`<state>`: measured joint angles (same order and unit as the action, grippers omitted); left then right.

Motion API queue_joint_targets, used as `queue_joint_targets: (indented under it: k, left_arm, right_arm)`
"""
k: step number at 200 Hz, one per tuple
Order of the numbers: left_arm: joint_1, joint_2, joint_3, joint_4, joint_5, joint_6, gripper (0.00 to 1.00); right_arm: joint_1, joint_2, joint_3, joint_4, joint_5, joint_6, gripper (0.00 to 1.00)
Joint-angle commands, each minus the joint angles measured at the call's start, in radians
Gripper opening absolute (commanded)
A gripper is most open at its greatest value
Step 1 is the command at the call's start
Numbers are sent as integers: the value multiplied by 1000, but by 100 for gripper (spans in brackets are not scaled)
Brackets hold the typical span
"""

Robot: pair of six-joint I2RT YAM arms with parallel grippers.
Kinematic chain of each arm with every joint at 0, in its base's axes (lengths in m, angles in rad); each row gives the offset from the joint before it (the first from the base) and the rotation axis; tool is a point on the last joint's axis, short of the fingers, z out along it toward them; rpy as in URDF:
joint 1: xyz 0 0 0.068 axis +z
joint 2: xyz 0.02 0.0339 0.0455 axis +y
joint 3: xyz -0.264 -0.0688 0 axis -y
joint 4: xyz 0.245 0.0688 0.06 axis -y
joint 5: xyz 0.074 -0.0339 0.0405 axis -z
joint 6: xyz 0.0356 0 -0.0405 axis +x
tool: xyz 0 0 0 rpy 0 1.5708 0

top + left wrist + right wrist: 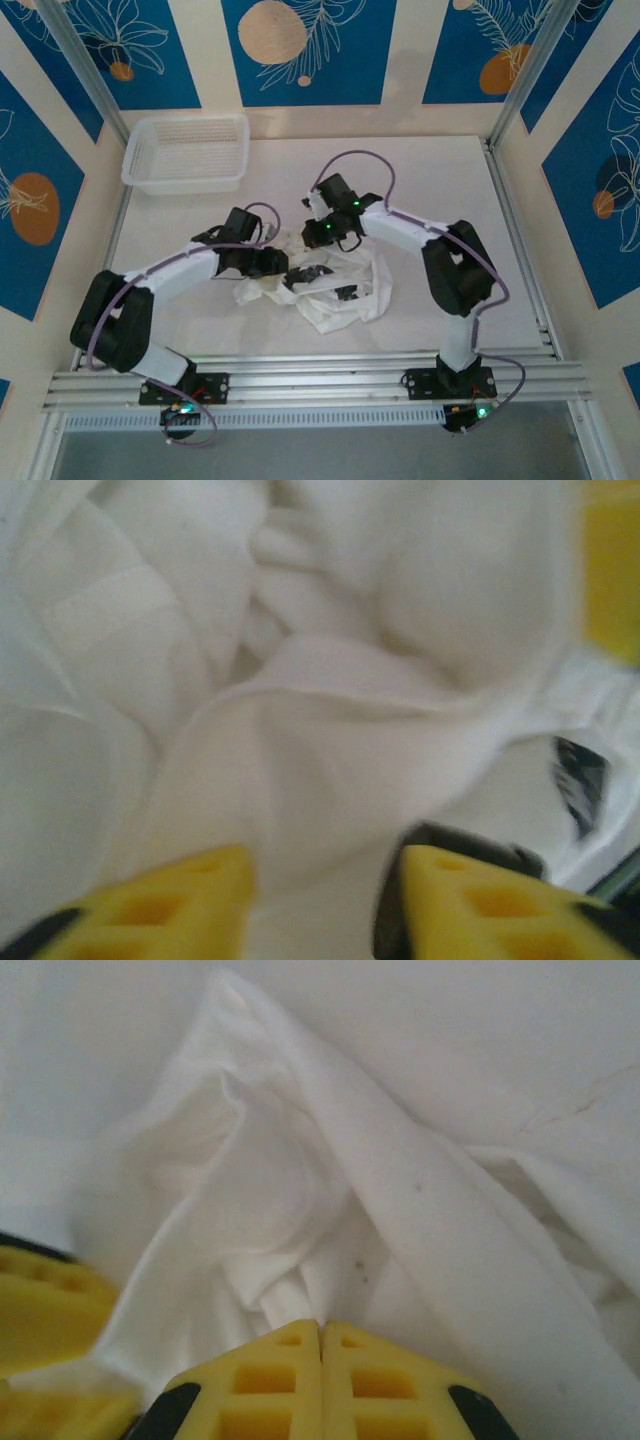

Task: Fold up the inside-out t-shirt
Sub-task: Turn the T-shirt inside out at the center of the table.

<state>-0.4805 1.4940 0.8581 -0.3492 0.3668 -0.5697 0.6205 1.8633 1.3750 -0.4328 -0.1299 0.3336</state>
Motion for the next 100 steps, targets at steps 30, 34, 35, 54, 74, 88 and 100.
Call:
queue_joint_targets:
  k: [30, 34, 35, 54, 74, 88, 100]
  left_arm:
    - [43, -71, 63, -169, -278, 74, 0]
    - [50, -86, 64, -177, -295, 78, 0]
    - [52, -89, 64, -178, -299, 79, 0]
    - [78, -147, 82, -227, -362, 102, 0]
    - [81, -197, 115, -267, -385, 142, 25]
    - [78, -265, 106, -223, -317, 167, 43]
    - [69, -342, 72, -121, -191, 179, 54]
  right_arm:
    - [-81, -271, -61, 48, -275, 140, 0]
    - [-84, -283, -67, 48, -282, 150, 0]
    - [-85, -285, -68, 49, -284, 153, 0]
    - [-99, -337, -99, 73, -312, 214, 0]
    - [-104, -377, -123, 115, -334, 276, 0]
    - [-104, -386, -123, 132, -338, 313, 0]
    - [-104, -384, -116, 145, -354, 339, 0]
